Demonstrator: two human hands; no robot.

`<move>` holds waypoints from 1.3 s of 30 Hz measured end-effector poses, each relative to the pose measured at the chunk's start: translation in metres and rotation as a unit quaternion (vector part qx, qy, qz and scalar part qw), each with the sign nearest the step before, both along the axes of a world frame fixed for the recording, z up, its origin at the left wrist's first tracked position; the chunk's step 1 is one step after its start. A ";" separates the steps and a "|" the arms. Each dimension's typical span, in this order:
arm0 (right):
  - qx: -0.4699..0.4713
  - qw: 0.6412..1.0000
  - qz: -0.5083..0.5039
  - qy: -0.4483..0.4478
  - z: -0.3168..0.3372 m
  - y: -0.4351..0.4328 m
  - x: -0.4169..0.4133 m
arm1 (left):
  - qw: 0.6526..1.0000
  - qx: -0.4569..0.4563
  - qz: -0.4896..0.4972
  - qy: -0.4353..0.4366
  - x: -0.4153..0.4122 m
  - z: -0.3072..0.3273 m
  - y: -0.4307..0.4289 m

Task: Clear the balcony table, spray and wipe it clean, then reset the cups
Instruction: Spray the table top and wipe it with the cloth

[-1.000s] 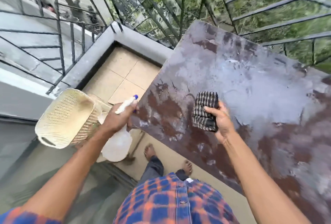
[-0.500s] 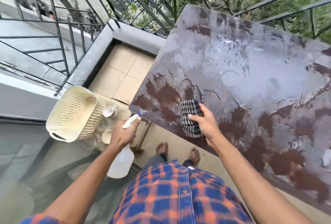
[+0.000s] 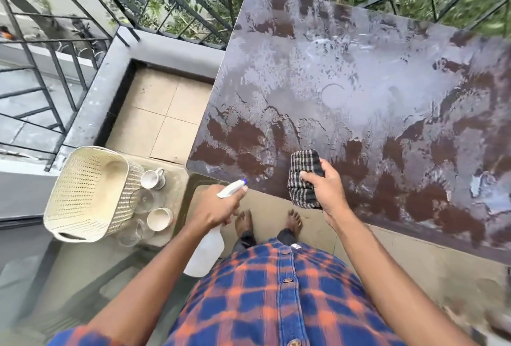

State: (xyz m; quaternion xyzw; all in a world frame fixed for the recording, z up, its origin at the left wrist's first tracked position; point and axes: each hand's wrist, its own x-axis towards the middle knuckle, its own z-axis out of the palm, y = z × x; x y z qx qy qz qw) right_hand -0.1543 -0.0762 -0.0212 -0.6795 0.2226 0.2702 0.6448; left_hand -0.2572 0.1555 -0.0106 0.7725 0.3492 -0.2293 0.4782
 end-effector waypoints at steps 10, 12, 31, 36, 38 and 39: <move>-0.036 0.994 -0.099 -0.017 0.011 -0.024 -0.020 | 0.995 -0.029 -0.097 -0.006 0.026 0.003 -0.042; -0.039 0.991 -0.124 -0.024 0.013 -0.030 -0.022 | 0.992 -0.041 -0.121 -0.004 0.033 0.003 -0.051; -0.099 0.964 -0.245 -0.027 0.012 -0.082 -0.059 | 0.985 -0.068 -0.153 -0.041 0.054 0.010 -0.098; -0.088 0.968 -0.231 -0.034 0.015 -0.070 -0.056 | 0.990 -0.022 -0.107 -0.094 0.056 0.011 -0.086; -0.090 0.971 -0.217 -0.038 0.015 -0.063 -0.054 | 0.992 -0.017 -0.085 -0.094 0.055 0.010 -0.077; -0.092 0.973 -0.210 -0.040 0.016 -0.059 -0.053 | 0.992 -0.020 -0.081 -0.092 0.054 0.011 -0.072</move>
